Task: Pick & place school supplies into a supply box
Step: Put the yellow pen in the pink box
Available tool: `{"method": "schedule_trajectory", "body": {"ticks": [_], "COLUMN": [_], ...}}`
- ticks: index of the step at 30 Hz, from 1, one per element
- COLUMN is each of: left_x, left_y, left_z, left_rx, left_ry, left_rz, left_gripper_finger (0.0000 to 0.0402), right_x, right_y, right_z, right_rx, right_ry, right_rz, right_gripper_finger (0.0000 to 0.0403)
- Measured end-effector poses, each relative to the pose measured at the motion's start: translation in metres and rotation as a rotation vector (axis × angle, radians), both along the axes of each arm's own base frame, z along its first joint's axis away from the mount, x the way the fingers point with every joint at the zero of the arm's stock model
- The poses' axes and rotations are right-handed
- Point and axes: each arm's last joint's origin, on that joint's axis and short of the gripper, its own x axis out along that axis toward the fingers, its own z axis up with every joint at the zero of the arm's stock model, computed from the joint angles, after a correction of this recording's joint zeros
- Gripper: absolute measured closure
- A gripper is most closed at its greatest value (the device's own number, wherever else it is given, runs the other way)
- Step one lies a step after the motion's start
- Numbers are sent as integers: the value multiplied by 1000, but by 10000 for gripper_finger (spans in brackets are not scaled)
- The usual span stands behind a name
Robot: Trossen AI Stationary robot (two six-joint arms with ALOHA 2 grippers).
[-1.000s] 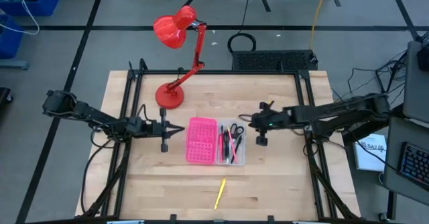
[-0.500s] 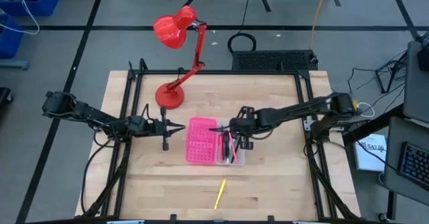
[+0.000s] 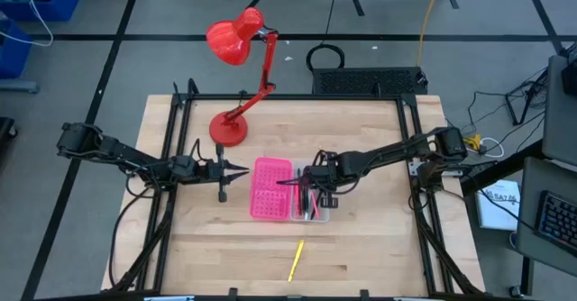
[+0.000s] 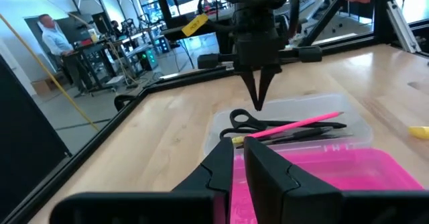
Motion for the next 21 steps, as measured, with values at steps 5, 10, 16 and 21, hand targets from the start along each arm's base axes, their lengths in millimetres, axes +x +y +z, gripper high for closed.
{"method": "schedule_trajectory", "body": {"ticks": [5,10,16,21], "left_x": [0,0,0,0], "left_y": [0,0,0,0], "left_z": [0,0,0,0], "left_rx": [0,-4,-4,-4], "left_ry": [0,-1,-1,-1], "left_rz": [0,0,0,0], "left_gripper_finger": [355,355,355,355], "right_x": [1,3,5,6], "right_y": [3,-1,-7,-10], "right_z": [0,1,1,-5], "right_rx": [0,0,-1,5], "right_ry": [-14,-30,-45,-34], "right_rz": [5,-7,-27,-51], "right_gripper_finger": [403,403,403,403]}}
